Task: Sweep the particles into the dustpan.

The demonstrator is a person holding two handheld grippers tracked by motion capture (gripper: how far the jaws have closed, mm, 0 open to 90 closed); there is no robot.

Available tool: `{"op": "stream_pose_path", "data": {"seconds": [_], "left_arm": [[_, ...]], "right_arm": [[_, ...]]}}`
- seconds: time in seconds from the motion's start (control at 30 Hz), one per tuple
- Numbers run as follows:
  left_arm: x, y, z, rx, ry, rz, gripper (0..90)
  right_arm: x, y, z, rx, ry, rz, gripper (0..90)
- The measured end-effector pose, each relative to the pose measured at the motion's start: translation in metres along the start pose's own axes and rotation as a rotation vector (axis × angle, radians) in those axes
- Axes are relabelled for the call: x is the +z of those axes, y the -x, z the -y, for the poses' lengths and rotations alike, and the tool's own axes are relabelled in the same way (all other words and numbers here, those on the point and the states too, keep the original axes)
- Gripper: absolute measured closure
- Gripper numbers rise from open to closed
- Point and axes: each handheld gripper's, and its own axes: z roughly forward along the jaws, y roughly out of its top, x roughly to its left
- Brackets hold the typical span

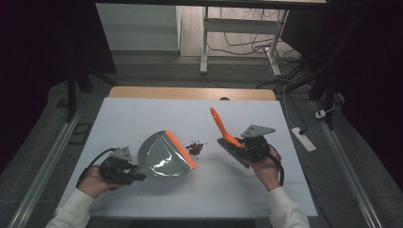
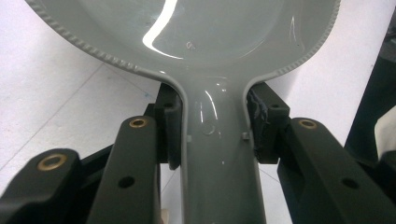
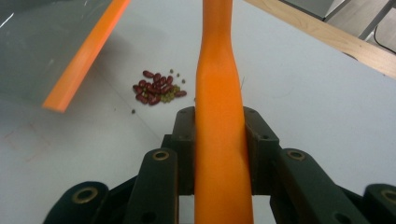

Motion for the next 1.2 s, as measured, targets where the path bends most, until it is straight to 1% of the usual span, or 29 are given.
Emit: {"op": "stream_pose_path", "data": {"seconds": [0.2,0.27,0.37,0.47,0.57,0.73,0.77,0.8,0.93,1.0,1.03,1.07,1.13,1.2], "left_arm": [[0.004,-0.001,0.0,-0.001,-0.029,-0.008,61.5],[0.006,-0.001,0.0,-0.003,-0.035,-0.009,61.5],[0.009,-0.002,0.002,-0.01,-0.041,0.001,61.5],[0.012,-0.003,0.001,-0.011,-0.055,0.001,61.5],[0.015,-0.003,-0.001,-0.018,-0.056,0.004,61.5],[0.017,-0.005,-0.003,-0.01,-0.065,0.011,61.5],[0.018,-0.004,-0.004,-0.009,-0.068,0.012,61.5],[0.019,-0.004,-0.004,-0.008,-0.07,0.012,61.5],[0.021,-0.002,-0.005,-0.004,-0.072,0.017,61.5],[0.023,-0.004,-0.005,-0.006,-0.075,0.023,61.5],[0.024,-0.005,-0.006,0.0,-0.084,0.025,61.6],[0.026,-0.005,-0.006,-0.007,-0.084,0.026,61.5],[0.027,-0.006,-0.006,-0.005,-0.093,0.027,61.6],[0.028,-0.007,-0.006,-0.005,-0.096,0.033,61.5]], "right_arm": [[0.017,-0.001,-0.015,0.002,0.009,-0.02,70.0],[0.022,-0.002,-0.018,0.001,0.005,-0.023,70.0],[0.029,-0.003,-0.02,-0.004,-0.007,-0.022,70.0],[0.035,-0.003,-0.022,0.002,-0.013,-0.019,70.1],[0.037,-0.003,-0.024,0.003,-0.013,-0.02,70.0],[0.044,-0.001,-0.026,0.017,-0.016,-0.018,70.1],[0.046,-0.001,-0.026,0.014,-0.019,-0.016,70.0],[0.049,-0.001,-0.026,0.001,-0.032,-0.009,70.0],[0.054,-0.002,-0.026,0.002,-0.042,-0.009,70.0],[0.058,-0.002,-0.026,-0.004,-0.051,-0.009,70.0],[0.06,-0.003,-0.026,-0.003,-0.056,-0.009,70.0],[0.062,-0.003,-0.026,-0.008,-0.059,-0.008,70.0],[0.066,-0.003,-0.027,-0.017,-0.069,-0.006,70.0],[0.069,-0.004,-0.027,-0.014,-0.077,-0.007,70.0]]}}
